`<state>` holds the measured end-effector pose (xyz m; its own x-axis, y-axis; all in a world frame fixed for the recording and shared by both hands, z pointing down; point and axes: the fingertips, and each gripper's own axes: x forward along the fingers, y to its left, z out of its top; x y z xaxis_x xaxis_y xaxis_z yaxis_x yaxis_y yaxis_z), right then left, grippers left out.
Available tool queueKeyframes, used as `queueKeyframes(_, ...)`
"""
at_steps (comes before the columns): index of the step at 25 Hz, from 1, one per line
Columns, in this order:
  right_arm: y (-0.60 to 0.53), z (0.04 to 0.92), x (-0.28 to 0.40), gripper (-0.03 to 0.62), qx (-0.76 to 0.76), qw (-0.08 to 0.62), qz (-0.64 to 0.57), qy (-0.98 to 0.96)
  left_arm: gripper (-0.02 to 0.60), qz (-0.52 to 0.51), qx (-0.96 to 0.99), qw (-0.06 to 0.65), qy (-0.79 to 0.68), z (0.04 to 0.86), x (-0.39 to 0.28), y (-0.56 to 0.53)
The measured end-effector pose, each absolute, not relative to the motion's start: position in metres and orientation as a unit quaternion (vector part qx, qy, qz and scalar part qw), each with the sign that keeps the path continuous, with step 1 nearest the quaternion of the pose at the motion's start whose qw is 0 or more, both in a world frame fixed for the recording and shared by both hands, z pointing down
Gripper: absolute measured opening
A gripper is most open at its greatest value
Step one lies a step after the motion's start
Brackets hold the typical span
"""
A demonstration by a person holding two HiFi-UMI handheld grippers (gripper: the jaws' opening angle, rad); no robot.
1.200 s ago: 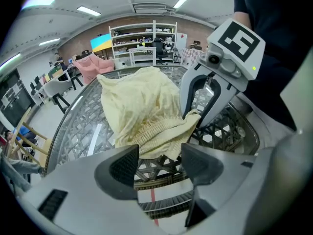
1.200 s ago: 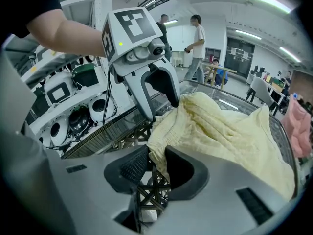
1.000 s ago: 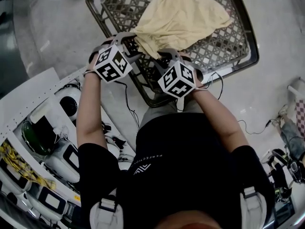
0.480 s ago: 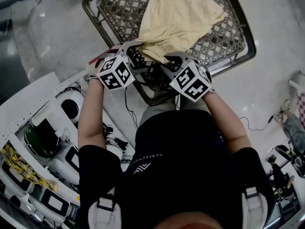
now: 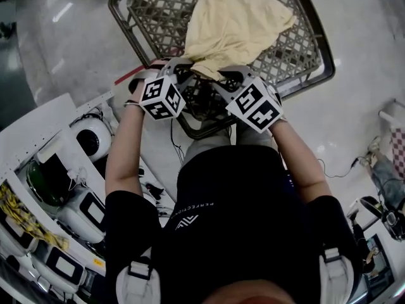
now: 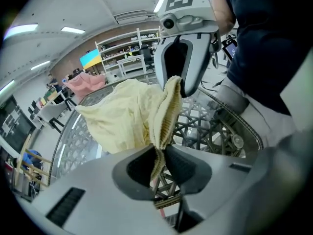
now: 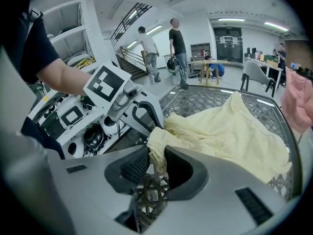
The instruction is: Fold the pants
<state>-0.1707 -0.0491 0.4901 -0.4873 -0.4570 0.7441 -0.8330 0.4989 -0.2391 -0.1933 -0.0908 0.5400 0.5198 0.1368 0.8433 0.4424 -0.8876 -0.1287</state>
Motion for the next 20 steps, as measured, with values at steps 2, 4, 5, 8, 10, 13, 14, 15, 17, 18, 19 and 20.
queueKeyframes(2,-0.046,0.486,-0.170,0.098,0.394,0.312,0.301,-0.811,0.067,-0.462,-0.855,0.161,-0.172,0.534,-0.195,-0.087)
queueKeyframes(4,-0.042,0.482,-0.168,0.098,0.388,0.312,0.298,-0.815,0.064,-0.467,-0.852,0.160,-0.173,0.528,-0.196,-0.083)
queueKeyframes(5,-0.039,0.479,-0.166,0.098,0.385,0.310,0.297,-0.817,0.063,-0.470,-0.851,0.161,-0.173,0.524,-0.196,-0.080)
queueKeyframes(8,-0.029,0.468,-0.160,0.098,0.377,0.303,0.299,-0.823,0.061,-0.478,-0.846,0.160,-0.173,0.510,-0.195,-0.067)
queueKeyframes(10,-0.022,0.461,-0.155,0.098,0.371,0.297,0.306,-0.825,0.058,-0.483,-0.845,0.151,-0.176,0.500,-0.194,-0.058)
queueKeyframes(13,-0.012,0.452,-0.146,0.098,0.364,0.287,0.322,-0.826,0.057,-0.493,-0.839,0.134,-0.187,0.488,-0.191,-0.044)
queueKeyframes(14,-0.008,0.450,-0.144,0.098,0.362,0.283,0.327,-0.826,0.055,-0.498,-0.836,0.129,-0.192,0.484,-0.190,-0.040)
queueKeyframes(15,-0.005,0.448,-0.142,0.098,0.360,0.280,0.331,-0.826,0.055,-0.503,-0.832,0.125,-0.199,0.481,-0.189,-0.036)
queueKeyframes(17,-0.001,0.444,-0.137,0.098,0.360,0.273,0.337,-0.826,0.055,-0.509,-0.826,0.122,-0.209,0.474,-0.185,-0.032)
queueKeyframes(18,0.000,0.443,-0.134,0.098,0.364,0.269,0.338,-0.825,0.054,-0.509,-0.825,0.125,-0.210,0.471,-0.182,-0.033)
queueKeyframes(19,-0.001,0.442,-0.129,0.098,0.369,0.265,0.338,-0.824,0.055,-0.509,-0.825,0.131,-0.208,0.468,-0.178,-0.035)
queueKeyframes(20,-0.003,0.441,-0.124,0.098,0.376,0.261,0.337,-0.823,0.054,-0.508,-0.826,0.136,-0.204,0.464,-0.173,-0.040)
